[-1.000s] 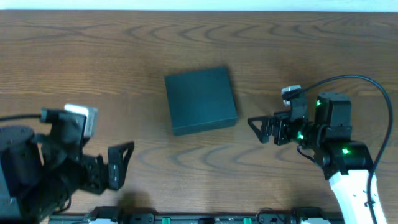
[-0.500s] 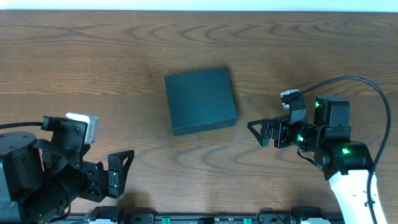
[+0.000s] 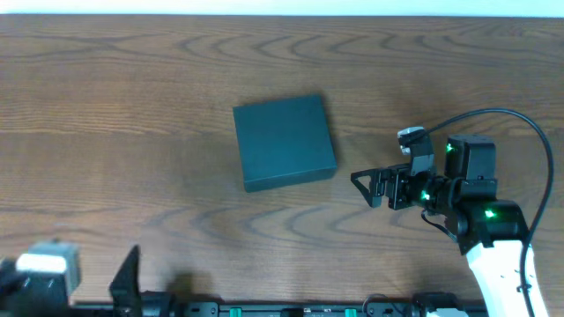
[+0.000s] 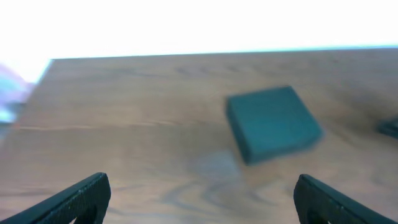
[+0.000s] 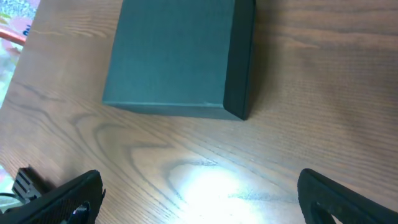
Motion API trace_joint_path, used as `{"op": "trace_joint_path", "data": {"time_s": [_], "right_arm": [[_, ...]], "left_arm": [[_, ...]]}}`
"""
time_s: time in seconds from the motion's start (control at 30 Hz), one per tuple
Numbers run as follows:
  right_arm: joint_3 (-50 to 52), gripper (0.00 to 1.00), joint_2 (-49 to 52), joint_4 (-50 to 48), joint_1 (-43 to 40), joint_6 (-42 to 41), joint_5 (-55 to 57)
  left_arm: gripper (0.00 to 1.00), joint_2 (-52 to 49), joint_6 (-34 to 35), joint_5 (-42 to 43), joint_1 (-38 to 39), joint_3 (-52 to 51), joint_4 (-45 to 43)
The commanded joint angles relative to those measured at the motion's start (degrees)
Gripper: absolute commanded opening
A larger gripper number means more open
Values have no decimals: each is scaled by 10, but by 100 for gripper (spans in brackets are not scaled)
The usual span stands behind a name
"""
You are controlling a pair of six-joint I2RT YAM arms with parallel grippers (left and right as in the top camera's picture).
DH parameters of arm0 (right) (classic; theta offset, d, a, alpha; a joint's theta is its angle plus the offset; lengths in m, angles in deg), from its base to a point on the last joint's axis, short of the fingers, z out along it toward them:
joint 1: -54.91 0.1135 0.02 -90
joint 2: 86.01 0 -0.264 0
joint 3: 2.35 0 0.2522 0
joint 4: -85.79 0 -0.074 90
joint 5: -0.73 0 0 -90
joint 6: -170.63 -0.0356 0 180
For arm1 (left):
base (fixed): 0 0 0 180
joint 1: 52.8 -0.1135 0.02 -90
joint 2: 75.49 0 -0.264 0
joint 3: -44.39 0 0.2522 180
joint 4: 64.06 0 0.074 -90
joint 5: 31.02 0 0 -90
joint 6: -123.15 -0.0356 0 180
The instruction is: Pack container
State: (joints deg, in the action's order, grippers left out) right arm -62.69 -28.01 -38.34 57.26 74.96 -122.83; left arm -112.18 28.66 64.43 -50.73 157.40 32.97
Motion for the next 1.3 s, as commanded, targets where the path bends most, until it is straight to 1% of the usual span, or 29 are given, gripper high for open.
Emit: {"op": "trace_joint_path", "data": {"time_s": [0.0,0.07,0.13,0.2,0.23,0.37,0.63,0.73,0.87,1.13,1.27], "right_arm": [[-10,99,-3,-1,-4,-2,-3],[-10,99,-3,-1,-4,-2,-3],[-10,99,-3,-1,-4,-2,-3],[-10,99,-3,-1,-4,-2,-3],[-10,99,-3,-1,-4,-2,-3],[-10,99,-3,-1,-4,-2,-3],[-10,99,-3,-1,-4,-2,-3],[-10,99,-3,-1,-4,-2,-3],[-10,99,-3,-1,-4,-2,-3],[-10,99,-3,-1,-4,-2,-3],[-10,99,-3,-1,-4,-2,-3]], "left_arm": [[95,49,-2,-115,-13,-72,-31],[95,89,-2,-145,-20,-133,-62],[95,131,-2,-157,-29,-204,-98],[95,168,16,-164,-35,-270,-134],[95,192,29,-166,-38,-315,-161],[95,252,71,-165,-53,-440,-236],[95,344,125,-164,-59,-641,-360],[95,366,137,-164,-59,-692,-392],[95,365,160,-164,-60,-745,-416],[95,365,164,-164,-60,-815,-461],[95,365,170,-164,-60,-834,-471]]}}
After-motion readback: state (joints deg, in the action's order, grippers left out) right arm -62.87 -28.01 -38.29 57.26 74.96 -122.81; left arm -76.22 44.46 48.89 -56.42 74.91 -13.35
